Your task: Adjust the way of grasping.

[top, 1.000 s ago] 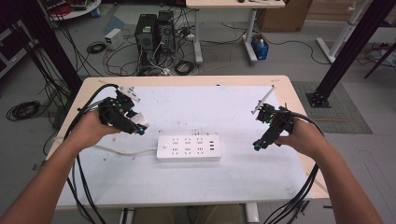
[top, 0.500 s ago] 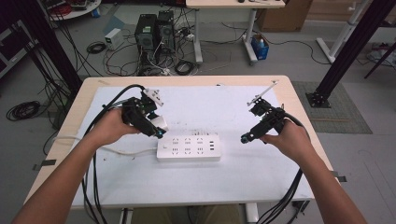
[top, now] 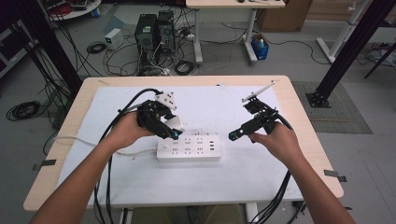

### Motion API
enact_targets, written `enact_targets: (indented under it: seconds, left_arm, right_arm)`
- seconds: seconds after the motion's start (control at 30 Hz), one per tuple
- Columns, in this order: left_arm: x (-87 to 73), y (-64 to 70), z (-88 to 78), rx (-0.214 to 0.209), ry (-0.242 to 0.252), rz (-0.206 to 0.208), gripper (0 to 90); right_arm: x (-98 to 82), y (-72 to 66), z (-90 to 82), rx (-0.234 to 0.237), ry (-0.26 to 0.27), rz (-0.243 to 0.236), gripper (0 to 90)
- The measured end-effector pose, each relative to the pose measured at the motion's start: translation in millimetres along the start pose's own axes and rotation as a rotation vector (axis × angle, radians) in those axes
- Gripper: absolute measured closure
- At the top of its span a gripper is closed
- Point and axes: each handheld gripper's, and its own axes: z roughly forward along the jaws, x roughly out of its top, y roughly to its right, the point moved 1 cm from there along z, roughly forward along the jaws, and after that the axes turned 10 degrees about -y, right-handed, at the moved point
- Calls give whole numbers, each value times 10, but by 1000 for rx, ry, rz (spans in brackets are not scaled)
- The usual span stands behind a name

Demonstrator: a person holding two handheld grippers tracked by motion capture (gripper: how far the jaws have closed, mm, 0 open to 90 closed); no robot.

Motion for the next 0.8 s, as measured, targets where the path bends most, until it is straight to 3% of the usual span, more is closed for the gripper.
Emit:
enact_targets:
  seconds: [0.03,0.13,0.17,0.27,0.4,0.53,0.6,0.63,0.8]
  left_arm:
    - [23,27,41,-3,21,25,426]
    - [46,52,80,-5,37,50,427]
    - [72,76,119,-11,58,77,426]
    - [84,94,150,-12,76,100,426]
    - [85,104,181,-18,100,102,426]
    - [91,103,242,-21,120,100,426]
    - [91,103,242,-21,120,100,426]
    - [115,112,277,-22,119,110,426]
    - [157,126,328,-39,119,115,426]
  right_arm:
    - [27,-33,18,33,4,16,39]
    - [41,-46,30,48,8,18,39]
    - [85,-100,53,83,26,41,39]
    - [130,-165,71,113,36,49,39]
    - [168,-199,77,140,38,78,40]
    - [215,-204,100,258,53,141,47]
    - [222,-208,104,284,52,153,47]
    - [245,-217,134,339,52,177,49]
    - [276,-206,190,389,55,216,61]
